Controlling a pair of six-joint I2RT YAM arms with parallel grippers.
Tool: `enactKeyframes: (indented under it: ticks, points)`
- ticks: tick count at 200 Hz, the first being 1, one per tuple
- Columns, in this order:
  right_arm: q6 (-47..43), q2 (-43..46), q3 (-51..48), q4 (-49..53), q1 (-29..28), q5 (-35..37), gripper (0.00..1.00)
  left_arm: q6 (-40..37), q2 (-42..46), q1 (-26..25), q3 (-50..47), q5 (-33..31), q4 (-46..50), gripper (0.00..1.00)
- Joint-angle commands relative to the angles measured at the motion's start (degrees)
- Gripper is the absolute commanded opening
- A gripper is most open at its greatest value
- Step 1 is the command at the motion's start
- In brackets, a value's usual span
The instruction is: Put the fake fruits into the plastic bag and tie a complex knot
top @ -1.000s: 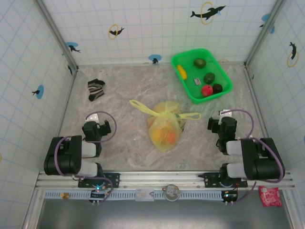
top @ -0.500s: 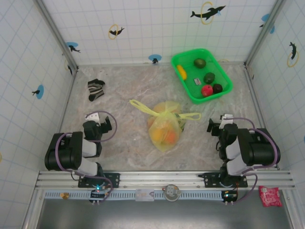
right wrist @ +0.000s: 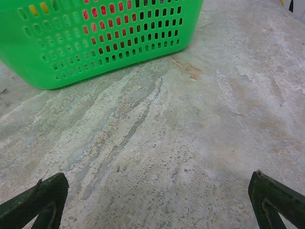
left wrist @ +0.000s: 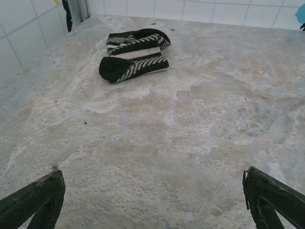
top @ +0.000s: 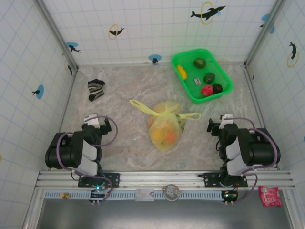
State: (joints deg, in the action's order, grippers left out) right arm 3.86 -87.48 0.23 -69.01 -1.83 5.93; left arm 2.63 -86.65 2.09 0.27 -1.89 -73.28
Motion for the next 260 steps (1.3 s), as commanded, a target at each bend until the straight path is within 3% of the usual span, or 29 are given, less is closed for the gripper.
enactKeyframes:
  ticks: [1, 60, 80, 131, 260]
  points:
    - [0.3, 0.3, 0.0, -2.7, 0.2, -0.5, 1.0, 0.8, -0.4, 0.5, 0.0, 1.8, 0.0, 0.98]
    - [-0.7, 0.0, -0.6, -4.8, 2.7, -11.6, 1.0, -0.7, -0.1, 0.1, -0.4, 5.0, -0.6, 0.98]
    - [-0.6, 0.1, -0.6, -4.7, 2.8, -11.4, 1.0, 1.3, -0.3, 0.5, 0.3, 1.0, 0.7, 0.98]
    - [-1.4, 0.6, -1.0, -4.6, 0.9, -7.4, 1.0, 1.1, -0.3, 0.6, 0.3, 1.0, 0.5, 0.98]
    - [-1.1, 0.5, -0.8, -4.4, 1.5, -8.3, 1.0, 1.1, -0.3, 0.5, 0.0, 0.9, 0.2, 0.98]
